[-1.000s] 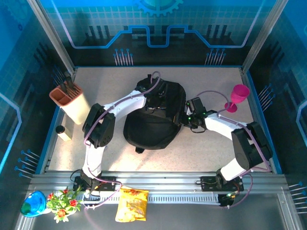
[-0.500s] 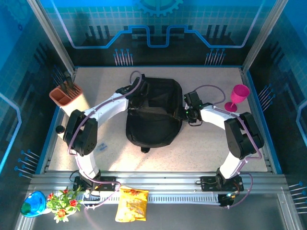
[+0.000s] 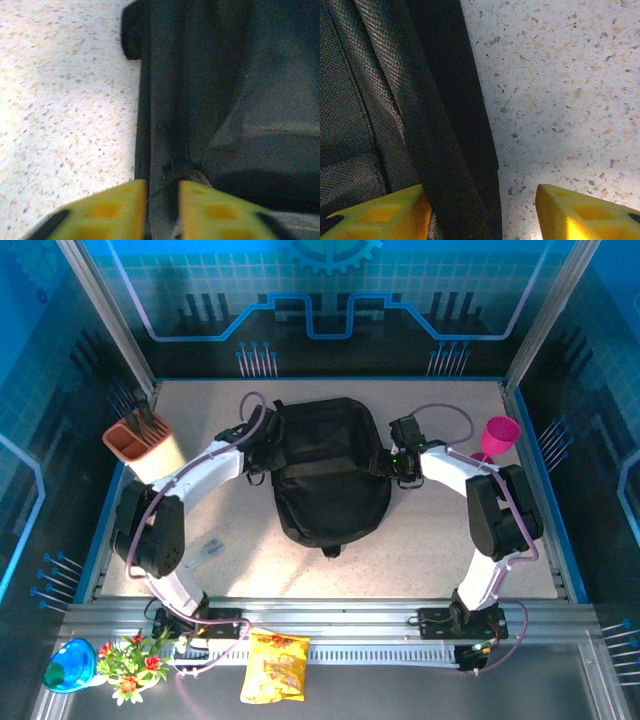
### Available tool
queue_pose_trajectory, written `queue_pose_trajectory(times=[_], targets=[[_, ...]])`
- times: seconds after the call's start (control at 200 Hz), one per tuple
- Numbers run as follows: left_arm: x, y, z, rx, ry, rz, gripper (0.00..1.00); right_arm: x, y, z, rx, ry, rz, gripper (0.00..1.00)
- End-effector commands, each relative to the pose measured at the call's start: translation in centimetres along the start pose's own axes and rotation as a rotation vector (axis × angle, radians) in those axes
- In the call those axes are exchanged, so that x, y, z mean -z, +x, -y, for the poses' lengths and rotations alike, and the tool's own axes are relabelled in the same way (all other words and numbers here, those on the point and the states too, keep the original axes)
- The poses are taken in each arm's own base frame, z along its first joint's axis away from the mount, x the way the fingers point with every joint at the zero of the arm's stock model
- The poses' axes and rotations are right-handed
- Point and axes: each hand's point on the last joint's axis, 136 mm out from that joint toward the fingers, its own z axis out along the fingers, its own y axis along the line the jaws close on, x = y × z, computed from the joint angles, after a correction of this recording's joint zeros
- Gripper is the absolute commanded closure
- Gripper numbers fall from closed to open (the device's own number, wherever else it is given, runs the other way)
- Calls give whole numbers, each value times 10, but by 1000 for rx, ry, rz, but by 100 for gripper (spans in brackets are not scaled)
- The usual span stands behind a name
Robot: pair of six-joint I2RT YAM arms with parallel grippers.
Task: Pack the student bag
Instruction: Unzip the student bag at the center of the table, then move the personal item to the middle-left of the table.
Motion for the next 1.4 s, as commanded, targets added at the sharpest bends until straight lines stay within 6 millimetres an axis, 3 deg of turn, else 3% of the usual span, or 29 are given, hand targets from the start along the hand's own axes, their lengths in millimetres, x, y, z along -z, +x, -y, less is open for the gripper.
queue_pose_trajectory(times=[0.0, 0.065, 0.165, 0.425, 0.675, 0.905, 1.121, 1.396], targets=[[24, -1, -15, 32, -17, 30, 50, 39, -13, -8, 21, -53, 66, 36], [30, 5, -25, 48, -25, 33, 36, 56, -14, -18, 41, -98, 103, 28], [37, 22, -48, 89, -54, 20, 23, 75, -10, -30, 77, -154, 137, 22], [45, 89, -130, 289, -189, -53, 5, 85, 11, -53, 146, -204, 126, 11], [41, 135, -175, 399, -272, -127, 1, 75, 21, -75, 177, -223, 95, 8], [25, 159, -167, 455, -201, -191, 1, 69, 24, -78, 171, -222, 79, 9], [10, 153, -147, 397, -121, -220, 4, 68, 25, -78, 170, -219, 75, 9], [0, 133, -84, 266, 25, -224, 7, 66, 25, -73, 165, -197, 77, 10]])
